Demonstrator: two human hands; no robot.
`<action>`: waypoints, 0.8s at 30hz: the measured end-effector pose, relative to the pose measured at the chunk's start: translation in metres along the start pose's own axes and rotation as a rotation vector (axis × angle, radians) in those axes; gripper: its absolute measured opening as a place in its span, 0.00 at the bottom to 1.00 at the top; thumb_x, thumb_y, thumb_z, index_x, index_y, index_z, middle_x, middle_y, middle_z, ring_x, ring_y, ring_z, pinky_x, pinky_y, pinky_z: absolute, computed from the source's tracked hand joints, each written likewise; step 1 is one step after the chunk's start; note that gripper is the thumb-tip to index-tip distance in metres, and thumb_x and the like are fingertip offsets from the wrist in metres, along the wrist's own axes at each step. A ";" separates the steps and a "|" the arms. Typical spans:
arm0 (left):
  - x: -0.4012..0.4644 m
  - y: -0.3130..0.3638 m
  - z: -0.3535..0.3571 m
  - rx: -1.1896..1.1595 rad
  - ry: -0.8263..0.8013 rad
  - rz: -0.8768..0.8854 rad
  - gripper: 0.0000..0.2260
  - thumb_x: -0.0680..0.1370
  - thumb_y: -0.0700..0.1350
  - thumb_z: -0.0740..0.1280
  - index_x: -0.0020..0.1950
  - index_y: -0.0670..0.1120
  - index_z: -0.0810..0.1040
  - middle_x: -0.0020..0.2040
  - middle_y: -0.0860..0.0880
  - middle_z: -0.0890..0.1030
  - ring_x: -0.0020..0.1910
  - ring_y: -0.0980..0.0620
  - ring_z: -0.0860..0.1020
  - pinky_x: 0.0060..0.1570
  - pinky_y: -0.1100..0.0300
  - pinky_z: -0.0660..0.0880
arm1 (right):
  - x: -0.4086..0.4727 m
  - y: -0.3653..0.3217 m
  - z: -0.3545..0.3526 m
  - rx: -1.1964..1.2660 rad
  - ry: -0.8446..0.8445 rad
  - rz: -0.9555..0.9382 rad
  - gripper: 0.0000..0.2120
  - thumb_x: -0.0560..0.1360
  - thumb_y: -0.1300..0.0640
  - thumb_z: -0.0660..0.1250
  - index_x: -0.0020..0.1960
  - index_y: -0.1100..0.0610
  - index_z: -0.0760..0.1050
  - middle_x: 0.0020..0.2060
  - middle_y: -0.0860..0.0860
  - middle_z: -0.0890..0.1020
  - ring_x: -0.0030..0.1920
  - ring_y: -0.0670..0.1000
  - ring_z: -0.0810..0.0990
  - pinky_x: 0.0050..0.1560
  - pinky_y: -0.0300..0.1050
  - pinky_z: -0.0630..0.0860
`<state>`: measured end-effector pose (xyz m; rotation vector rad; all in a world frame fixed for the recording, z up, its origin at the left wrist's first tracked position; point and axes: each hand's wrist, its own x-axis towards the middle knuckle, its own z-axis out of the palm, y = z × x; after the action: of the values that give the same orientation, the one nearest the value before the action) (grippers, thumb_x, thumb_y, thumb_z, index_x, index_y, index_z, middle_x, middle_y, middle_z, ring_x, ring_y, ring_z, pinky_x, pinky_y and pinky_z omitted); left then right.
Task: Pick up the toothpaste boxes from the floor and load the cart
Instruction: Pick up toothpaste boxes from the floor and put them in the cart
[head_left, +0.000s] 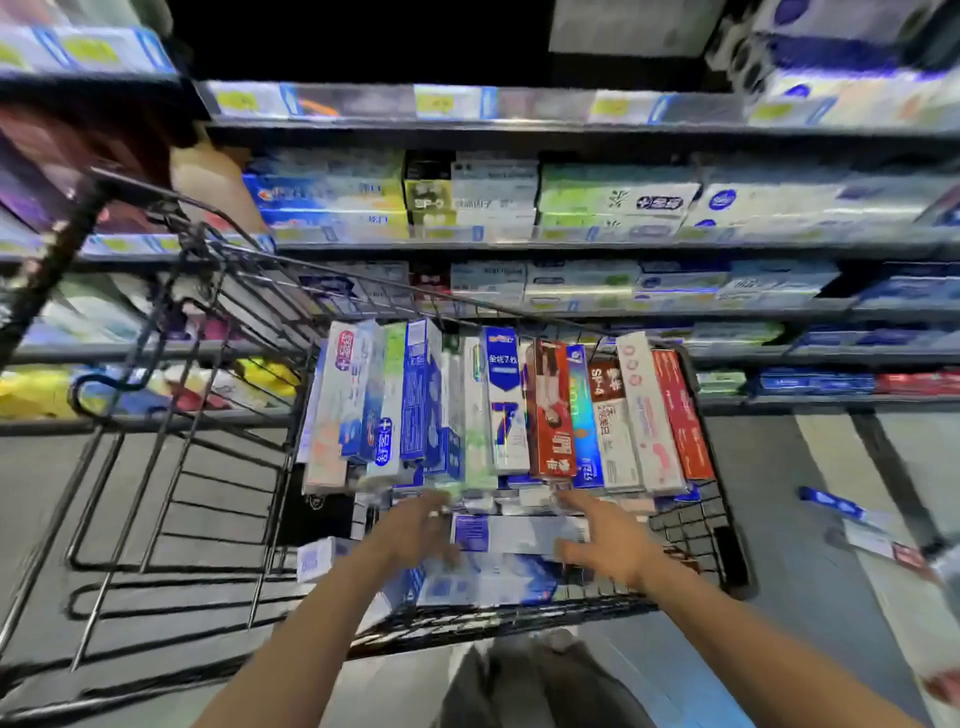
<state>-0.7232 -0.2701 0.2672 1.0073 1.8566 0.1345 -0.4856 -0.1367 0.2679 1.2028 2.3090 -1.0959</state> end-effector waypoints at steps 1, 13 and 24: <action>-0.004 0.011 -0.008 0.016 0.016 0.019 0.29 0.76 0.43 0.69 0.74 0.45 0.62 0.70 0.46 0.70 0.64 0.51 0.72 0.54 0.68 0.67 | -0.008 -0.003 -0.008 0.030 0.033 -0.003 0.31 0.73 0.49 0.69 0.73 0.49 0.63 0.69 0.47 0.72 0.67 0.49 0.72 0.67 0.45 0.68; -0.017 0.268 -0.078 0.613 0.300 0.476 0.30 0.76 0.58 0.64 0.73 0.45 0.62 0.66 0.41 0.73 0.64 0.43 0.73 0.60 0.54 0.71 | -0.144 0.088 -0.132 0.048 0.655 0.231 0.29 0.77 0.48 0.63 0.74 0.56 0.62 0.66 0.54 0.74 0.66 0.54 0.72 0.64 0.44 0.66; -0.002 0.523 0.190 1.049 0.146 0.851 0.35 0.75 0.60 0.64 0.74 0.41 0.58 0.74 0.42 0.63 0.72 0.44 0.63 0.70 0.48 0.62 | -0.360 0.337 -0.102 0.263 0.768 0.682 0.36 0.72 0.38 0.58 0.75 0.53 0.58 0.72 0.55 0.66 0.70 0.56 0.66 0.70 0.51 0.60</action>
<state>-0.2681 0.0070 0.4283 2.5252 1.4469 -0.3138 0.0058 -0.1421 0.3788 2.6151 1.8955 -0.7548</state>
